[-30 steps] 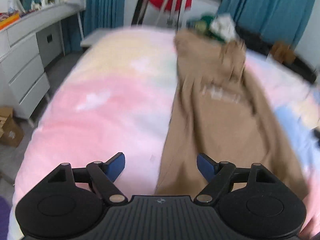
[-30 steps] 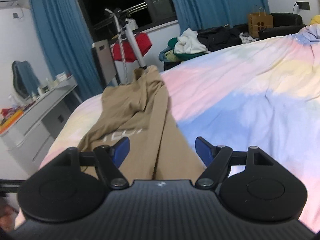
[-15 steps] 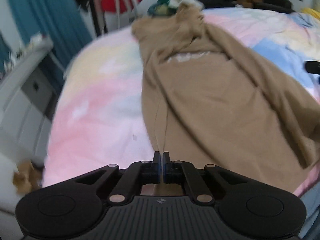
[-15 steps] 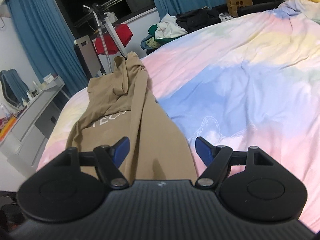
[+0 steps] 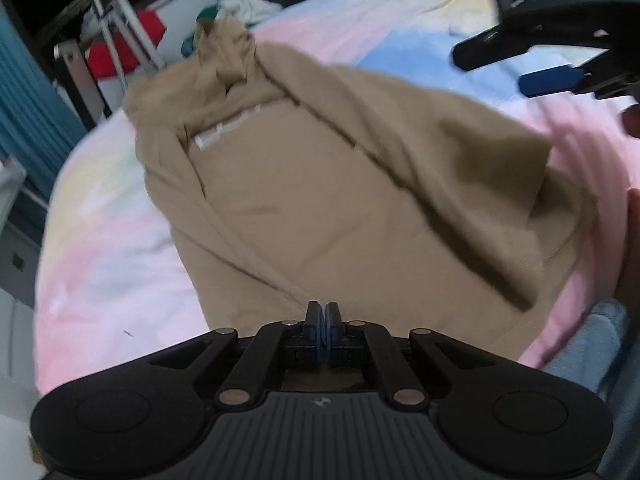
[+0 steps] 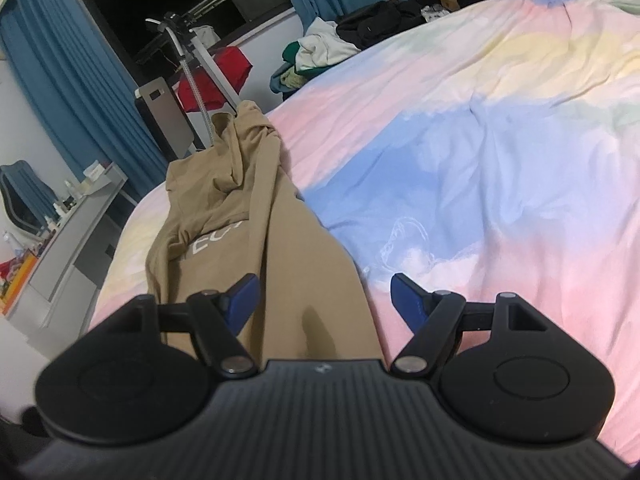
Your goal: Fold clothes
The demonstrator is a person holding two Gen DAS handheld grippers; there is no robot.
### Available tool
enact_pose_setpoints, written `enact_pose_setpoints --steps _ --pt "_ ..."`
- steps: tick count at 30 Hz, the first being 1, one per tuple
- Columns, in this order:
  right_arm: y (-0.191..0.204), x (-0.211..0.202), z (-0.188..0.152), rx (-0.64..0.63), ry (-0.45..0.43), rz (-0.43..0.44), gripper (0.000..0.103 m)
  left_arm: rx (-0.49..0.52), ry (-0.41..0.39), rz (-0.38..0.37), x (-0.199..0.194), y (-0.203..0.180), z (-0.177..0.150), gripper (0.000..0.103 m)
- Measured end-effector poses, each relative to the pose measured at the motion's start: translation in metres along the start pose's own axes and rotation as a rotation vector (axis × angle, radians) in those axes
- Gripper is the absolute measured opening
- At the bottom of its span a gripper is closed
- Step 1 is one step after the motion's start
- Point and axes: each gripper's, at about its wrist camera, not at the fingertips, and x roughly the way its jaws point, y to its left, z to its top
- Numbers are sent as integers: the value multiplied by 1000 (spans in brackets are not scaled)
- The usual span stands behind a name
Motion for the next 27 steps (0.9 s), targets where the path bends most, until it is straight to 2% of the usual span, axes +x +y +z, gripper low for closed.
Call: enact_pose_setpoints --steps 1,3,5,8,10,14,17,19,21,23,25,26,27 --pt "-1 1 0 7 9 -1 74 -23 -8 -18 -3 4 -3 8" --pt "-4 5 0 25 31 -5 74 -78 -27 -58 -11 14 -8 24" --pt "-5 11 1 40 60 -8 74 -162 -52 -103 -24 30 -13 46" --pt "-8 19 1 57 109 -16 74 -302 -70 -140 -28 52 -16 56" --pt "-12 24 1 79 131 -35 74 -398 -63 -139 -30 68 -19 63" --pt "-18 36 -3 117 187 -55 75 -545 13 -128 -17 94 -26 63" --pt "-11 42 -9 83 231 -48 75 -618 74 -167 -2 105 -31 63" --pt "-5 45 -14 54 267 -31 74 -622 72 -188 -5 106 -31 64" --pt "5 45 -21 6 314 -5 68 -608 78 -215 -10 102 -33 63" --pt "15 46 -29 -41 372 25 65 -575 90 -218 -17 94 -36 58" --pt "30 43 -37 -124 402 -6 56 -530 106 -209 -24 86 -38 50" --pt "36 40 -40 -156 410 -21 42 -514 113 -210 -23 82 -38 47" --pt "40 37 -43 -176 420 -25 32 -500 119 -212 -21 79 -37 44"
